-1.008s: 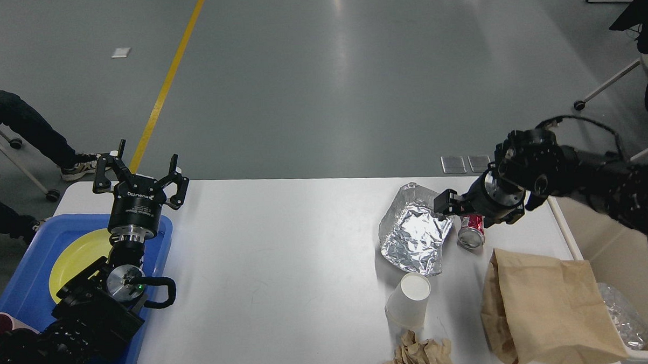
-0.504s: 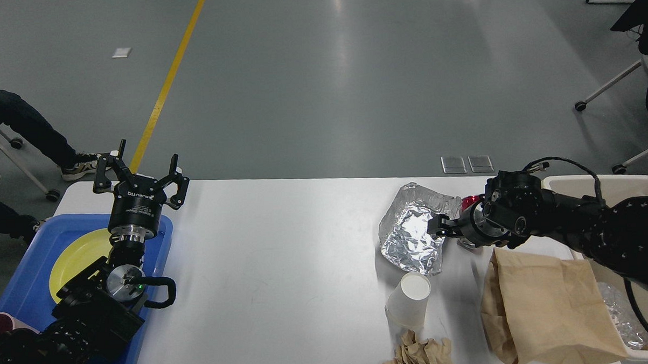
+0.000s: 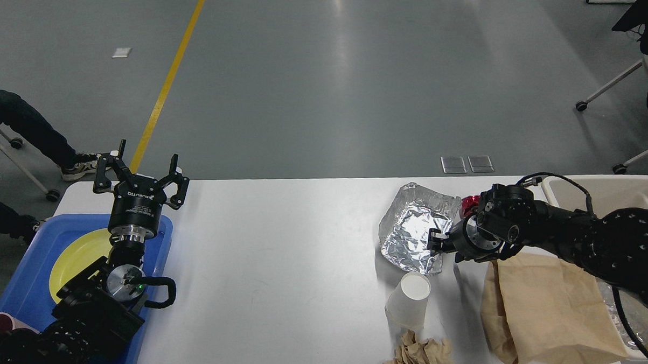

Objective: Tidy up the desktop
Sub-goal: 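Lower the right gripper onto the aluminium-foil wad and grasp it, then lift the foil wad and drop it into the white bin, then lower the right gripper onto the brown paper bag and grasp it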

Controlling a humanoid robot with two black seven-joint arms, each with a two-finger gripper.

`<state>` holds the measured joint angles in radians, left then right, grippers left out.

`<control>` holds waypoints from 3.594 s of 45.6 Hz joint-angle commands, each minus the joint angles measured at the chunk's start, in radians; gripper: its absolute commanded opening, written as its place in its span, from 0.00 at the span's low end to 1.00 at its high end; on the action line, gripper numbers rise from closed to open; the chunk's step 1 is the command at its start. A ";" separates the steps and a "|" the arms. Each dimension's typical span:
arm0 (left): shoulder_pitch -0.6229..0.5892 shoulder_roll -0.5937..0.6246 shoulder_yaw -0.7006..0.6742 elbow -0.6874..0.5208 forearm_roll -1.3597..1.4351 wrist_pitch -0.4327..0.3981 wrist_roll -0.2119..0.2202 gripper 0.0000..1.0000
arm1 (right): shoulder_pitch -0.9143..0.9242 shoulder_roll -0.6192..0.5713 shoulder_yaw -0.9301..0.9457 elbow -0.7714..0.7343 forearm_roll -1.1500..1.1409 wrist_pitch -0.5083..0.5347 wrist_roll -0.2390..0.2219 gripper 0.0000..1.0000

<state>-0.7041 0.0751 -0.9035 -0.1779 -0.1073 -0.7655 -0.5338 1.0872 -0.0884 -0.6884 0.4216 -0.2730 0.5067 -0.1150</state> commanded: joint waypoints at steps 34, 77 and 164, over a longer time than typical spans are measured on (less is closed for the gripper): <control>0.000 0.000 0.000 0.000 0.000 0.000 0.000 0.97 | 0.315 -0.263 0.168 0.193 0.032 0.124 0.001 0.00; 0.000 0.000 0.000 0.000 0.000 0.000 0.000 0.97 | -0.102 -0.559 0.145 -0.176 0.038 -0.105 0.002 0.00; 0.000 -0.002 0.000 0.000 0.000 0.000 0.000 0.97 | 0.384 -0.430 -0.195 0.247 -0.218 0.453 0.009 1.00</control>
<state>-0.7041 0.0739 -0.9035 -0.1779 -0.1074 -0.7655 -0.5338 1.5572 -0.4848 -0.8864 0.6980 -0.4853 0.9600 -0.1067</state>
